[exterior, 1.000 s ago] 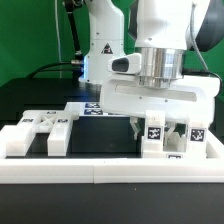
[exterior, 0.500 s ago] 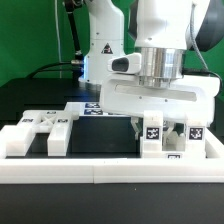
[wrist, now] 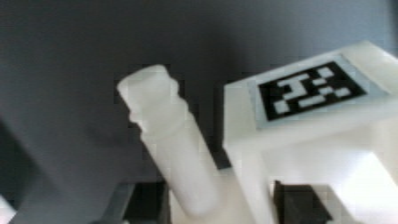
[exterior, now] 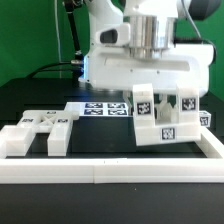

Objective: Assemble chair

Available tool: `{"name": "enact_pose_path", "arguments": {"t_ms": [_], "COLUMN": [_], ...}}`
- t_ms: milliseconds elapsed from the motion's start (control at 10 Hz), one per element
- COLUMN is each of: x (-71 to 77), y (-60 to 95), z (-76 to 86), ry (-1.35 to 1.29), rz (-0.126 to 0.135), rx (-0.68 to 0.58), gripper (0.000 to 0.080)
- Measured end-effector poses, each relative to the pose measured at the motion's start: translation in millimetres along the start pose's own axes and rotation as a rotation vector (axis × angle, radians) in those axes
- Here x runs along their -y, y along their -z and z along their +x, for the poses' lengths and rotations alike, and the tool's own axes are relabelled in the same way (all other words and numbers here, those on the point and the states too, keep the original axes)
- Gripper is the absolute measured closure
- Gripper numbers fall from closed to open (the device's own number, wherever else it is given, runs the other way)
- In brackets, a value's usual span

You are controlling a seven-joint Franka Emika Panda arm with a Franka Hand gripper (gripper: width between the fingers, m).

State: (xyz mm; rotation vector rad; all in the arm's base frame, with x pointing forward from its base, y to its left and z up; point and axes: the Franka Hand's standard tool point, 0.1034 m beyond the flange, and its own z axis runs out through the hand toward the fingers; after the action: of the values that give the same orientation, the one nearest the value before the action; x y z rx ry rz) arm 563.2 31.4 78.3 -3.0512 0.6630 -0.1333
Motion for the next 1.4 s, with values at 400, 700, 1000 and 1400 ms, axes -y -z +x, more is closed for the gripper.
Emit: {"name": "enact_pose_path", "arguments": {"t_ms": [400,700,1000,1400], "x": [-7.4,-22.8,-32.3,-51.3], "y": [-0.2,6.2,11.9,8.5], "z": [-5.0,-7.8,-7.6,-15.0], "ry": [-0.001,-0.021,-0.041,-0.067], "rz": [-0.018,-0.053,-0.09,-0.149], "rx": [0.08,0.309,0.496,0.733], "gripper": [0.0518,0.0519,0.0519,0.0519]}}
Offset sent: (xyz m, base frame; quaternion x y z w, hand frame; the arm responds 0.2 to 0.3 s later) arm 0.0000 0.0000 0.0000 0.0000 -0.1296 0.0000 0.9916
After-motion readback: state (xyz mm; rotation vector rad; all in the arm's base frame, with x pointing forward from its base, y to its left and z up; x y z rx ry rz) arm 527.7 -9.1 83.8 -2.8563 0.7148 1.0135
